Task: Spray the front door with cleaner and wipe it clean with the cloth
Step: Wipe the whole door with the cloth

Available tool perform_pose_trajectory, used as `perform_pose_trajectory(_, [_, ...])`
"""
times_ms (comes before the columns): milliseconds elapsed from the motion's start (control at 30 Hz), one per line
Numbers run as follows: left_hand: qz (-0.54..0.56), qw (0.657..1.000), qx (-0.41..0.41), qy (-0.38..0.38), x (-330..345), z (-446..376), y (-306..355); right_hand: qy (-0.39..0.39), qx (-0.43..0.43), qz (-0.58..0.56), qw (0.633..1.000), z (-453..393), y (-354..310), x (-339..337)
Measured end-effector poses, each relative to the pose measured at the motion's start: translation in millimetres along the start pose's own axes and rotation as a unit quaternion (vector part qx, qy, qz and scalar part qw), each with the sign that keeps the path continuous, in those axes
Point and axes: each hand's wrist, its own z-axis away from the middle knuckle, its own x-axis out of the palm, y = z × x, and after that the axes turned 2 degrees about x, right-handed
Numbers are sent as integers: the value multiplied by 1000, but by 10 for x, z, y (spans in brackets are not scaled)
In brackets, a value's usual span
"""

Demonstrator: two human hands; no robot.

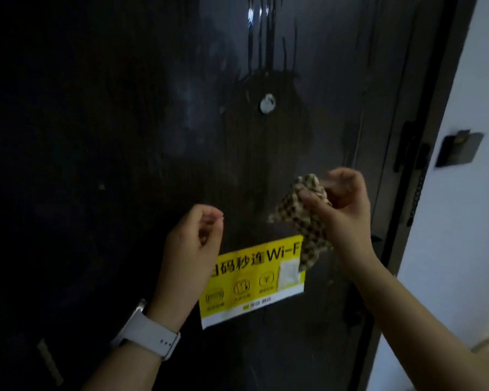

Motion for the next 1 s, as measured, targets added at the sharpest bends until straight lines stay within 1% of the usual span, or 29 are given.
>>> perform_pose_trajectory(67, [-64,994,79,27,-36,-306,149,8,-71,57,996,-350,15,-1])
perform_pose_trajectory(133, [-121,982,135,59,-55,-618,288,13,-146,98,984,-717,19,6])
perform_pose_trajectory(200, [-159,967,176,97,-65,-911,428,27,-234,115,965,-1104,-25,36])
perform_pose_trajectory(267, [-205,943,223,139,-69,-1200,564,42,-317,122,940,-1480,-94,121])
perform_pose_trajectory(367, [-291,896,278,187,-80,-1625,692,66,-381,148,910,-1937,-45,305])
perform_pose_trajectory(467, [-363,856,283,235,-99,-1927,716,80,-427,224,873,-1973,196,431])
perform_pose_trajectory(500, [-382,845,279,248,-93,-1976,703,62,-450,251,855,-1906,297,425])
perform_pose_trajectory(600, [-414,822,285,267,-46,-2019,641,-36,-503,309,807,-1736,489,294])
perform_pose_trajectory(633, [-412,820,290,271,-37,-2024,630,-54,-514,323,793,-1766,492,231])
perform_pose_trajectory(667, [-410,819,293,274,-34,-2028,624,-54,-520,331,785,-1841,467,176])
perform_pose_trajectory(700, [-411,817,293,278,-34,-2035,621,-34,-516,328,791,-1949,427,145])
perform_pose_trajectory(800, [-416,812,292,287,-41,-2047,614,69,-447,276,848,-2269,181,218])
perform_pose_trajectory(833, [-413,813,292,288,-41,-2047,614,75,-433,261,860,-2312,91,312])
perform_pose_trajectory(867, [-410,814,293,288,-41,-2048,615,60,-431,250,865,-2310,29,431])
perform_pose_trajectory(900, [-405,816,295,287,-46,-2048,617,27,-442,243,863,-2264,-13,550])
perform_pose_trajectory(933, [-399,820,297,284,-55,-2045,620,-24,-458,241,855,-2179,-31,660])
perform_pose_trajectory(1000, [-386,828,300,275,-80,-2037,632,-155,-490,244,822,-1976,-25,781])
